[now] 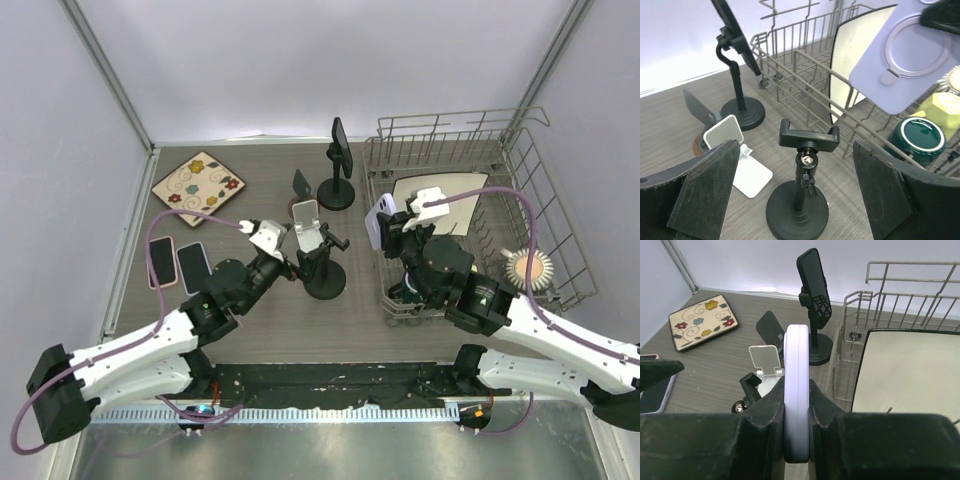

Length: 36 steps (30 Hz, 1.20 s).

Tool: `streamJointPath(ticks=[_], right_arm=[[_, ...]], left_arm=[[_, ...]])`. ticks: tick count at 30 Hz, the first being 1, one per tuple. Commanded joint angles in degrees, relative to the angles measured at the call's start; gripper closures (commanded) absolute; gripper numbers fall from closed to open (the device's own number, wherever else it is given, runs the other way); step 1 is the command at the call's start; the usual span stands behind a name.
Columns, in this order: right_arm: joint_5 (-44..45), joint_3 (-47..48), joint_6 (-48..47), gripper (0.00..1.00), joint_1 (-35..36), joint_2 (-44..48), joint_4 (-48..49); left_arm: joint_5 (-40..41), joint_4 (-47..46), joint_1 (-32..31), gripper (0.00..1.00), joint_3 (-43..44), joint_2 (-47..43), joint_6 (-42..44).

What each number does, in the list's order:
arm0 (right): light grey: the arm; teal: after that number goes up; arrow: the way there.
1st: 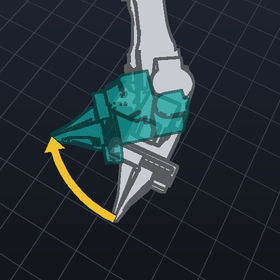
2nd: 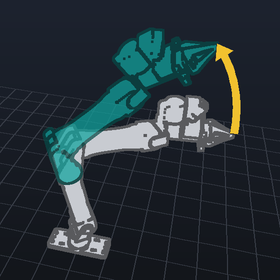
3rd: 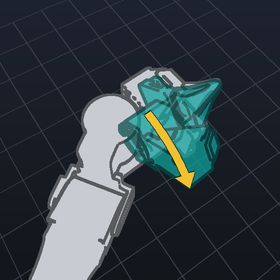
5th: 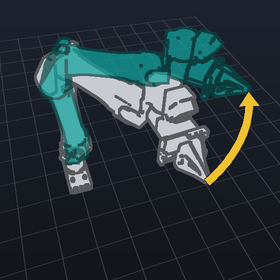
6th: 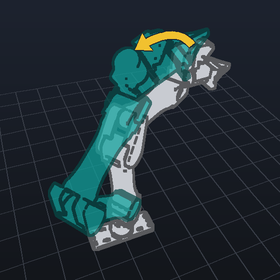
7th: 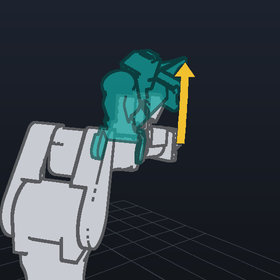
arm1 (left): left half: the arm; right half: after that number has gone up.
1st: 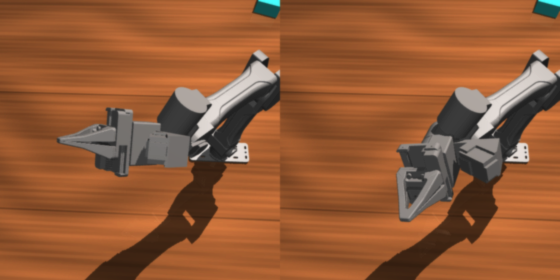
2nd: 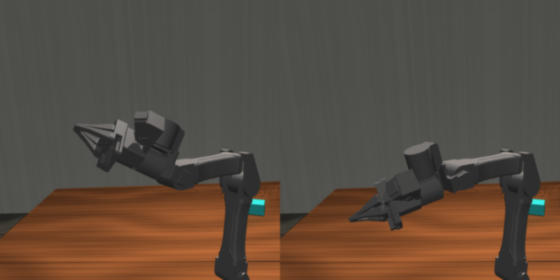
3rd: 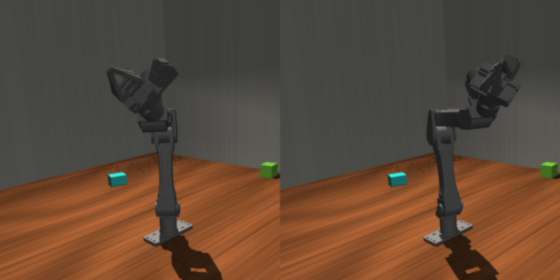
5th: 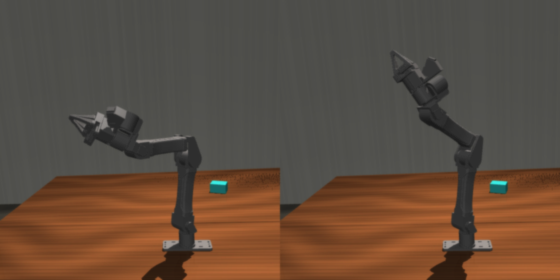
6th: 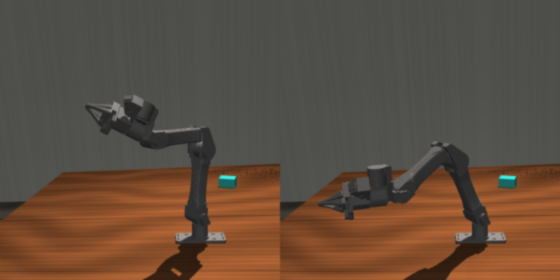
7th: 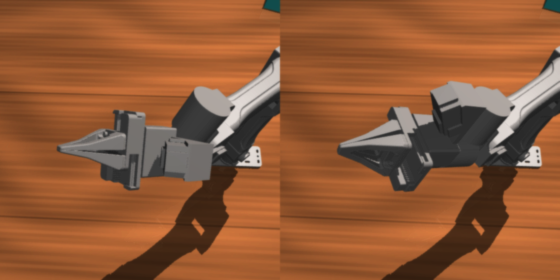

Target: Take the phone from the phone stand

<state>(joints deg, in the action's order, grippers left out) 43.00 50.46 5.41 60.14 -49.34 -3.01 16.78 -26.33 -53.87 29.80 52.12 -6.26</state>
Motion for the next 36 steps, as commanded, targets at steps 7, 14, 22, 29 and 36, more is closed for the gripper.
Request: streamJointPath(ticks=[7,14,22,29,36], right_arm=[[0.5,15.3,16.6,0.99,0.0,-4.0,-13.4],[-2.9,16.0,24.9,0.99,-0.1,-5.5,-16.3],[-6.6,15.4,29.5,0.99,0.1,-6.8,-15.4],[-7.4,12.6,32.6,0.99,0.1,-4.2,-12.2],[-8.2,11.8,34.7,0.99,0.1,-3.6,-11.4]], left_arm=[[1.0,8.9,-11.9,0.0,8.0,-0.8,11.1],[19.2,-4.8,-26.4,0.0,9.1,7.5,27.1],[31.8,-21.1,-30.8,0.0,11.4,17.1,40.4],[35.4,-28.2,-30.8,0.02,13.5,22.7,44.5],[35.8,-30.0,-30.8,0.05,16.5,27.6,47.1]])
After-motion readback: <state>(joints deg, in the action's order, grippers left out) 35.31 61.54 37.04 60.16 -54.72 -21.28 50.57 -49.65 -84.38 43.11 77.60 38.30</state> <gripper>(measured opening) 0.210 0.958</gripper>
